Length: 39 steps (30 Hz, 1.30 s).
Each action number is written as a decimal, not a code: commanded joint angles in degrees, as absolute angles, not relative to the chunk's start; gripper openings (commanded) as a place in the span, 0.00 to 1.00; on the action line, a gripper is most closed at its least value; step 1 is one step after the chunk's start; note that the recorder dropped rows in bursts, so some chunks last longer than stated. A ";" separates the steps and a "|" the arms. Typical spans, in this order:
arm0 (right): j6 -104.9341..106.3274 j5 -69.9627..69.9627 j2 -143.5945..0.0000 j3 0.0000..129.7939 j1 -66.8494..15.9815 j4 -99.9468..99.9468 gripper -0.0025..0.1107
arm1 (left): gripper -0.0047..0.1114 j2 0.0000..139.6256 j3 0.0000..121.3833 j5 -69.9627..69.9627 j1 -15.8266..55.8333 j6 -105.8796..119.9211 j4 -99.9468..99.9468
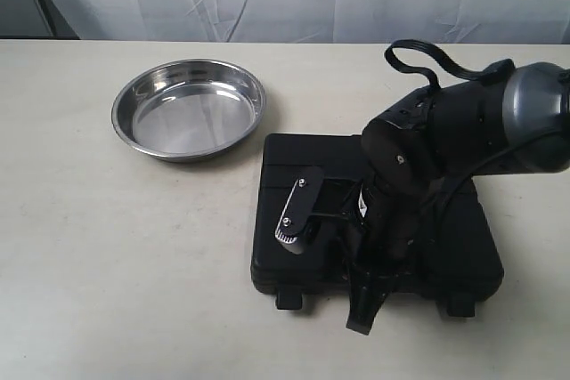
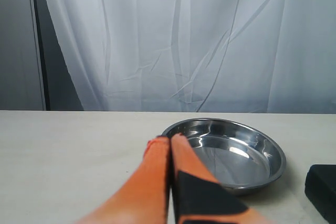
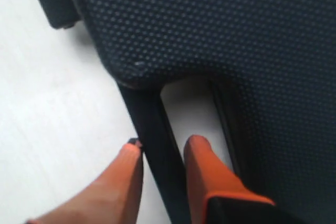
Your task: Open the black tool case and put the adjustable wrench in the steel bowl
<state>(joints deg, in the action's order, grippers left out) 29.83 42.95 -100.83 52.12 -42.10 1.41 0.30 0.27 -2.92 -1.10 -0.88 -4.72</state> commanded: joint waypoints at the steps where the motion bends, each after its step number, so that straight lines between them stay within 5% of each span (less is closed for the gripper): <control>1: 29.29 43.17 -100.90 52.35 -42.16 1.40 0.02 | 0.04 0.00 0.00 -2.90 -0.47 -0.92 -4.79; 34: 28.34 51.50 -81.23 54.62 -42.16 1.65 0.01 | 0.04 0.00 0.00 -2.90 -0.47 -0.92 -4.79; 39: 19.12 45.16 -77.40 58.09 -42.05 -10.32 0.01 | 0.04 0.00 0.00 -2.90 -0.47 -0.92 -4.79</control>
<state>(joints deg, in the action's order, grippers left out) 25.29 49.53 -79.25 56.09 -42.19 -3.03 0.30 0.27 -2.92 -1.10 -0.88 -4.72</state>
